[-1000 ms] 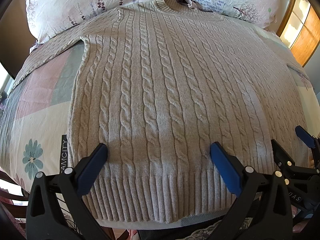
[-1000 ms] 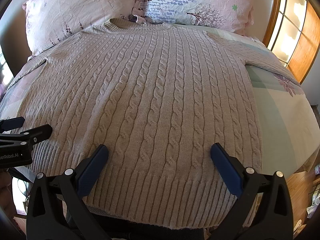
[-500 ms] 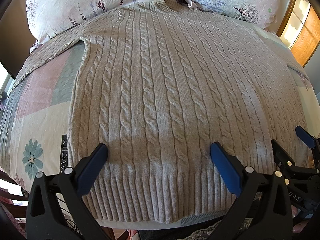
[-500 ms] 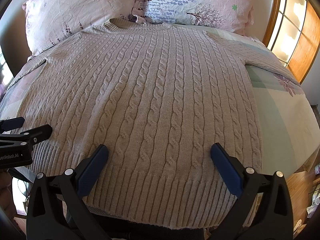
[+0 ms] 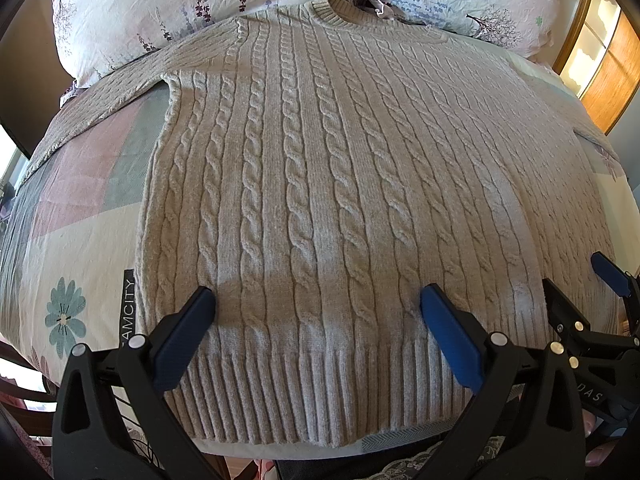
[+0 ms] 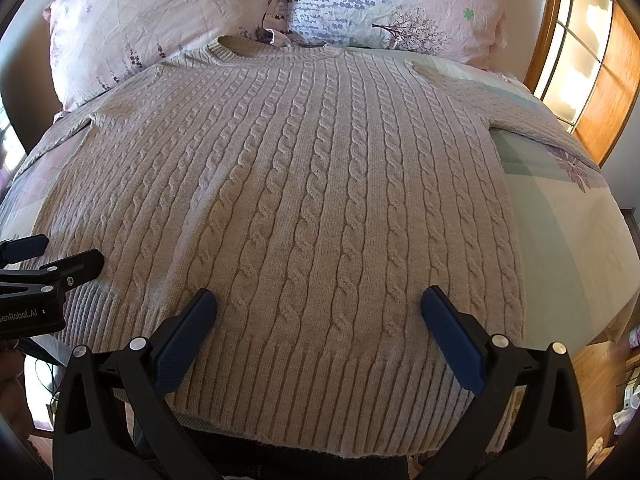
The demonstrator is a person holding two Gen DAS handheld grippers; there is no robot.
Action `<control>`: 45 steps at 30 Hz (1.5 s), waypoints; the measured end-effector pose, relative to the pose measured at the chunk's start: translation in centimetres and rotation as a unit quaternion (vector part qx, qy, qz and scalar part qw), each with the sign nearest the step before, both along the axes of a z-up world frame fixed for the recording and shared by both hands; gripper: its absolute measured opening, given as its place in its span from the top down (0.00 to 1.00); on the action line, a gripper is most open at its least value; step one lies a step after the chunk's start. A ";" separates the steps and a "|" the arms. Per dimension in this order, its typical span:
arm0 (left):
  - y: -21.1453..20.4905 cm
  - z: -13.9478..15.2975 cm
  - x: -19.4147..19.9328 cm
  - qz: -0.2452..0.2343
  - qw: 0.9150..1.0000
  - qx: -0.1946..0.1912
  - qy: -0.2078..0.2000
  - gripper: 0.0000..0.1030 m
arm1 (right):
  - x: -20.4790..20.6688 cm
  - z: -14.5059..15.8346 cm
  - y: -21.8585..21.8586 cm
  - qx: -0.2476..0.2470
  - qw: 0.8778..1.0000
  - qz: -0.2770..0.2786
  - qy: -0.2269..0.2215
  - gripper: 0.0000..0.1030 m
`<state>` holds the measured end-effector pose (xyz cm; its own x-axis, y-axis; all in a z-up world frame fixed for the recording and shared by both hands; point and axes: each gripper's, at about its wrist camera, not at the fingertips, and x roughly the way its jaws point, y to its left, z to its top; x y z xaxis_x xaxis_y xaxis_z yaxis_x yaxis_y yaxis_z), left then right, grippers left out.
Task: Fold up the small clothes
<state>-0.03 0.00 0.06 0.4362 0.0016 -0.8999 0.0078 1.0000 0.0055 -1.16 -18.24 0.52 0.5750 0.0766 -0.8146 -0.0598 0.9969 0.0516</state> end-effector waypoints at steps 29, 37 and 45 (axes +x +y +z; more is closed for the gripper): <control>0.0 0.0 0.0 0.000 1.000 0.000 -0.001 0.02 | 0.1 0.0 0.1 0.000 1.000 0.000 0.001 0.01; 0.0 0.0 0.0 0.000 1.000 0.000 -0.002 0.02 | 0.1 -0.4 0.3 0.000 1.000 0.000 0.001 0.01; 0.1 -0.1 -0.3 -0.006 1.000 -0.001 -0.017 0.02 | 1.8 1.6 -4.2 0.046 0.998 -0.015 -0.040 0.01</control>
